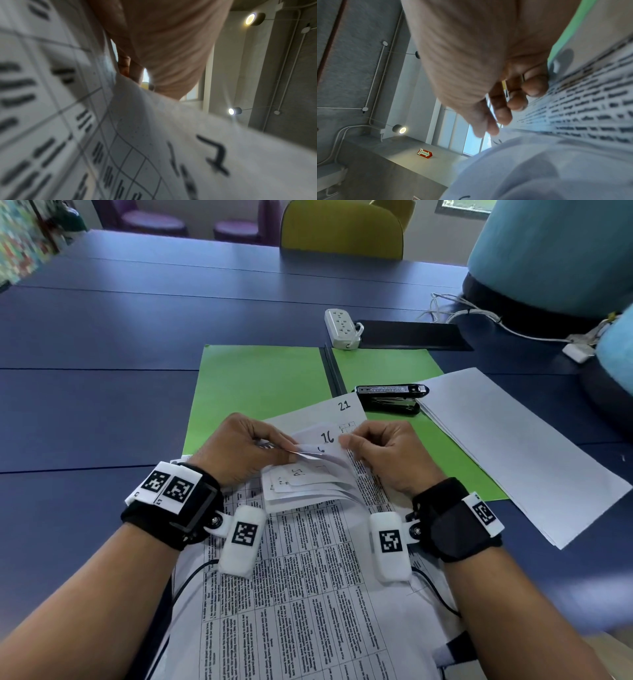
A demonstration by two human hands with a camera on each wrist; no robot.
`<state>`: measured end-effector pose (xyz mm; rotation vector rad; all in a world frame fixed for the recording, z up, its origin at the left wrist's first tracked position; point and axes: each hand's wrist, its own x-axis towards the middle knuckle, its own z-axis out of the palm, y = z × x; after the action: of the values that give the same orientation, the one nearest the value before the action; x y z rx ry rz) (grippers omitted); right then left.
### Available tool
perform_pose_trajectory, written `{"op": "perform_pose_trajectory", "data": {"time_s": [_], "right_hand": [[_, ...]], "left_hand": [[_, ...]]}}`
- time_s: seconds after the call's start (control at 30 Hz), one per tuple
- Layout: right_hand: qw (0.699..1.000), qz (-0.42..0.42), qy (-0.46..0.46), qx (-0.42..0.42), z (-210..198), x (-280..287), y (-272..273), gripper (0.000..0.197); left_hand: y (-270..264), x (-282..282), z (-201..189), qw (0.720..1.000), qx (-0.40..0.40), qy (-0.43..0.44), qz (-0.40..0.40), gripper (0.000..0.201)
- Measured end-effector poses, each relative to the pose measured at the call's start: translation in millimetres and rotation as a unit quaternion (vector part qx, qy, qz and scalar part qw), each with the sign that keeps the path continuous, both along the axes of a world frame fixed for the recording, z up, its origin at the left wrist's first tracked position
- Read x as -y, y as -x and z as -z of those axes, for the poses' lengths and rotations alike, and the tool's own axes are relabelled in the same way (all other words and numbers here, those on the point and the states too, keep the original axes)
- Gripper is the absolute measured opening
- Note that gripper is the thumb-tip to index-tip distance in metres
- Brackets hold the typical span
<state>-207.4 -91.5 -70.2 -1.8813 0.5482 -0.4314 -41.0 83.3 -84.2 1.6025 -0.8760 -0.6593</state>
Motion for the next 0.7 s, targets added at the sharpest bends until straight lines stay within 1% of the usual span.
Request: {"op": "perform_pose_trajectory", "data": {"time_s": [0.03,0.1,0.17,0.3,0.4,0.53,0.7], "right_hand": [[1.0,0.022,-0.006,0.012,0.5,0.7,-0.7,0.012],[0.999,0.041,0.0,0.015,1.1,1.5,-0.6,0.011],[0.999,0.035,0.016,0.004,1.3,1.6,0.4,0.013],[0.999,0.02,0.025,0.002,1.4,2.2,0.6,0.015],[1.0,0.005,0.029,0.004,2.0,2.1,0.4,0.015],[1.0,-0.006,0.024,0.009,3.2,1.5,-0.7,0.017],[1.0,0.004,0.001,0.026,3.5,1.5,-0.4,0.017]], "left_hand": [[0.3,-0.4,-0.6,1.0,-0.003,0.001,0.001,0.02],[0.9,-1.1,-1.2,1.0,-0.007,0.003,0.0,0.017],[1.3,-1.3,-0.9,1.0,-0.01,0.004,0.0,0.014],[1.2,-0.9,0.1,1.0,-0.017,0.002,-0.003,0.017],[2.1,0.1,-0.9,1.0,-0.019,0.003,-0.005,0.015],[2.4,-0.1,-1.3,1.0,-0.027,0.006,-0.004,0.016],[0.8,-0.8,0.0,1.0,-0.012,0.001,0.001,0.019]]}}
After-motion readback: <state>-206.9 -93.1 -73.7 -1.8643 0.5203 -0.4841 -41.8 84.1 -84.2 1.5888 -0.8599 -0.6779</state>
